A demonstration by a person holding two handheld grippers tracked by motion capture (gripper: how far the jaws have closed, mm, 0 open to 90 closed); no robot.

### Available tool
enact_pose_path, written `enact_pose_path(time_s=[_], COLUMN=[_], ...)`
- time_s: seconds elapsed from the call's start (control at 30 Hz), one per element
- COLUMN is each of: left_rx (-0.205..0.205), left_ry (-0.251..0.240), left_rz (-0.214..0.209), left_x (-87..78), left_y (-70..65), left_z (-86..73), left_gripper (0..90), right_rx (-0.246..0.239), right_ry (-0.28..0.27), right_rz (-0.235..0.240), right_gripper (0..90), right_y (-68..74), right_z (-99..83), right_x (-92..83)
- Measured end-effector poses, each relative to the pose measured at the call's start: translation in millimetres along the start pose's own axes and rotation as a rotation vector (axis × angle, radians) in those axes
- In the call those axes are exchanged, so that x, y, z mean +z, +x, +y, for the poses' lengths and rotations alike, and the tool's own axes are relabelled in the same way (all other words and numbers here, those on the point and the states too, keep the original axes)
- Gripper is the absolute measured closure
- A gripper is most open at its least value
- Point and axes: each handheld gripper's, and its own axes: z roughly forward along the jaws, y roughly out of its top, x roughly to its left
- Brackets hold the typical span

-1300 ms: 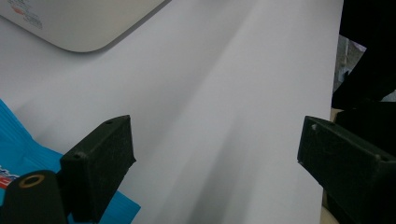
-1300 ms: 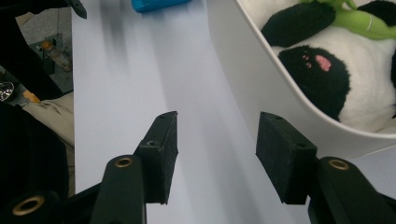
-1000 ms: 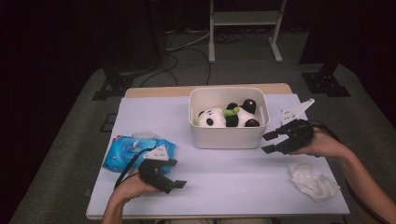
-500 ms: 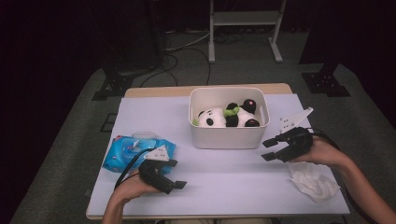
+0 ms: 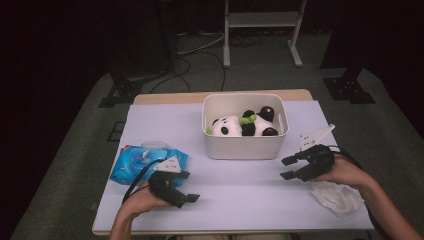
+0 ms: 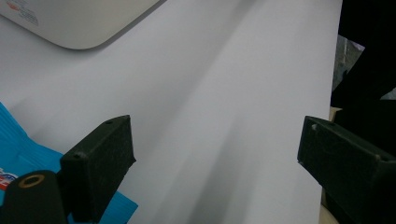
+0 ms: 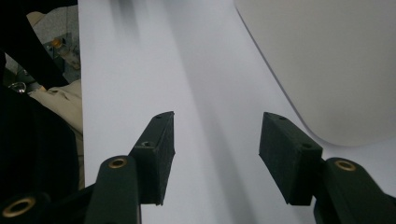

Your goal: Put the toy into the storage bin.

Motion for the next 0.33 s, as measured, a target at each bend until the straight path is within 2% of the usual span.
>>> enact_pose_path(time_s=[0.33], left_rx=[0.0], left_ry=[-0.001], left_rz=[-0.003], left_x=[1.1], left_y=[-0.3], left_z=[1.3], left_gripper=[10.1], right_rx=[0.01], right_ry=[-0.009], right_rz=[-0.002], right_gripper=[43.0], right_y=[4.3], right_z=[-11.8], right_x=[0.7])
